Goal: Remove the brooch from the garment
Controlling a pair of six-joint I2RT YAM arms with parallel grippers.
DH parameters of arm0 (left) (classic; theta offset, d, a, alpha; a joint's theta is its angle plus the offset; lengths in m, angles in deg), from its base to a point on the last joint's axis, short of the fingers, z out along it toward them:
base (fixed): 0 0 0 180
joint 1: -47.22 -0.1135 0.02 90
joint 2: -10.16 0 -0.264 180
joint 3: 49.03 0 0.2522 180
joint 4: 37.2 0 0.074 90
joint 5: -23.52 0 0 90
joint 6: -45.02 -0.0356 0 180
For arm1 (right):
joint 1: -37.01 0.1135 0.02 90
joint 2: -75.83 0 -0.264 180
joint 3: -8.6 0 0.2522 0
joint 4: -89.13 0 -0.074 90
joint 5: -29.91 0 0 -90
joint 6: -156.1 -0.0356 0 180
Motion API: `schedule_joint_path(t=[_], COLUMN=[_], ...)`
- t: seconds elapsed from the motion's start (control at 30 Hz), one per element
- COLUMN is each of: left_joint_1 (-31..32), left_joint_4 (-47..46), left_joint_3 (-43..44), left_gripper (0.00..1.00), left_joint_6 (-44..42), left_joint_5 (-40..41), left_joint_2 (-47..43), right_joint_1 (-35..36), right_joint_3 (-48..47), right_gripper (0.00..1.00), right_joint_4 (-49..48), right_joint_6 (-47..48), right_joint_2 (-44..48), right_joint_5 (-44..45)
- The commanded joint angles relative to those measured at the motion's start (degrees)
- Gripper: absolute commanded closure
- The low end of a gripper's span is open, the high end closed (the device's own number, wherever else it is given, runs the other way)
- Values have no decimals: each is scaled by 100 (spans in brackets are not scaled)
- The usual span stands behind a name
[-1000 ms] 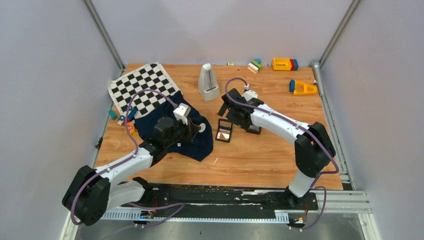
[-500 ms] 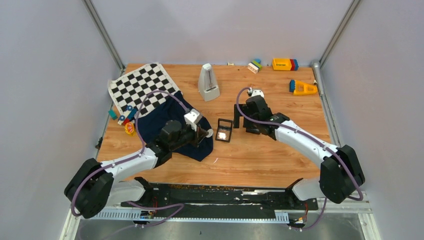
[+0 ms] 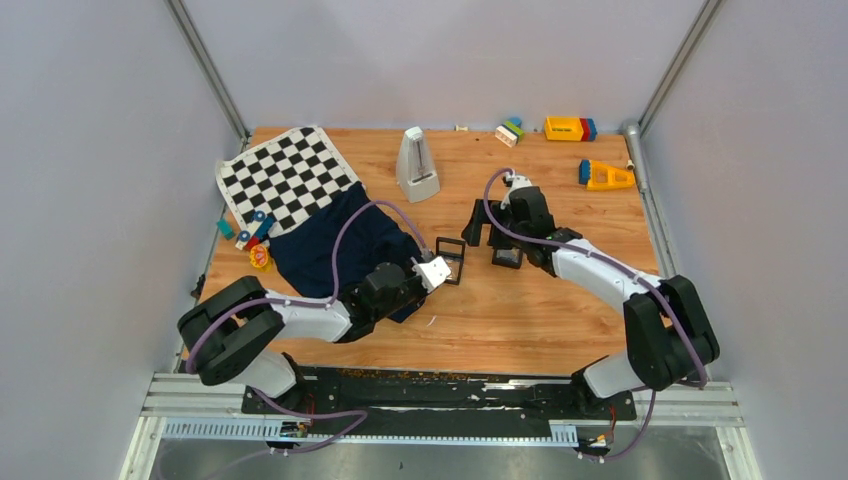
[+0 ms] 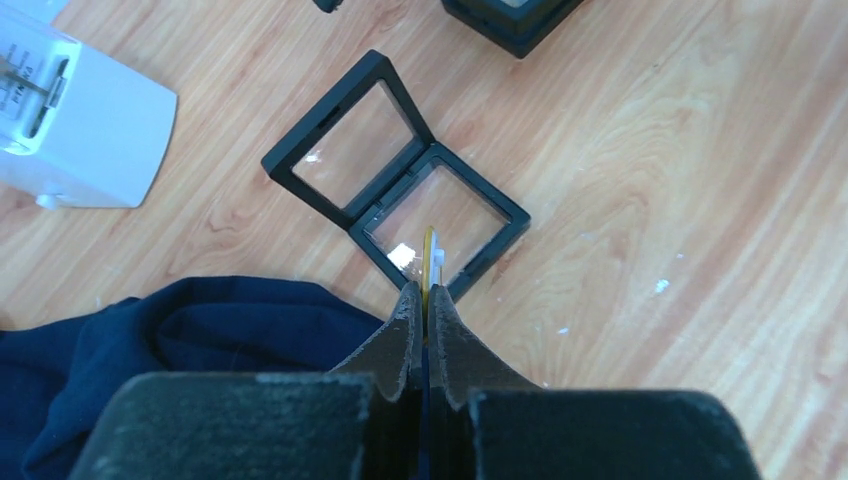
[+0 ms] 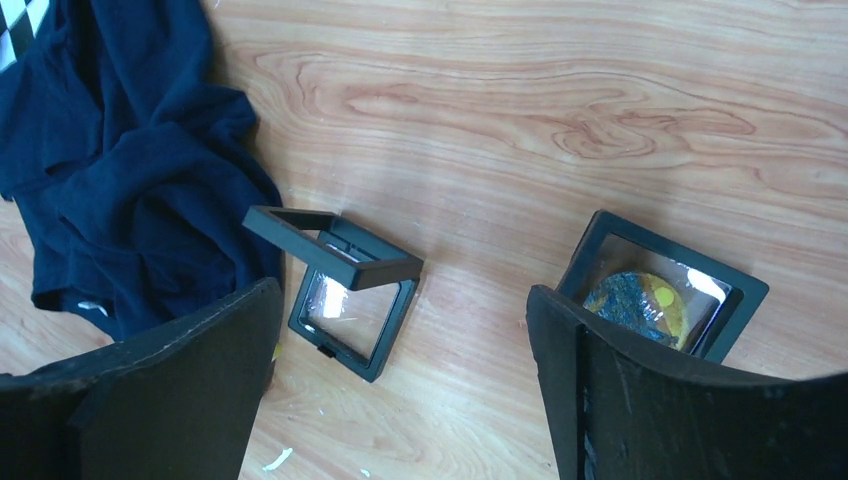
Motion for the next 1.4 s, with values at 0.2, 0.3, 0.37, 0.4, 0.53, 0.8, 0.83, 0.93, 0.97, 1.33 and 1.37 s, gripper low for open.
schedule_joint_path(t=[0.2,0.3,0.37,0.4,0.53,0.8,0.83,0.93,0.97,1.33,1.37], left_joint_1=[228,229,227,228,226,229,229,229,229,229,225], left_joint_4=[-853,-1271,-1387,-1443,-1453,-1448,-1436,-1388,-1362,-983,-841], left_joint_3=[771,769,770,762,774,853,862,930,961,1132,1169], left_gripper=[100,100,100,100,100,100,100,100,100,69,62], left_joint_6=[-955,-1082,-1089,-1086,-1004,-879,-849,-799,-794,-401,-270], left_joint_5=[1455,1581,1578,1528,1296,1178,1133,1083,1079,1074,1096], left_joint_2=[1099,1304,1386,1434,1491,1657,1699,1787,1835,1894,1868], right_joint_1=[-183,-200,-195,-196,-199,-205,-205,-205,-207,-220,-222], right_joint_3=[1092,1125,1164,1184,1208,1232,1233,1242,1250,1231,1233], right_gripper=[7,7,7,8,8,8,8,8,8,7,7], right_joint_4=[-1776,-1779,-1783,-1791,-1792,-1818,-1819,-1819,-1819,-1748,-1756], right_joint_6=[-572,-611,-618,-620,-611,-615,-618,-615,-613,-629,-629], right_joint_2=[788,879,940,970,996,965,972,1014,1021,949,942], right_joint_5=[-73,-126,-112,-101,-74,-87,-92,-96,-96,-128,-134])
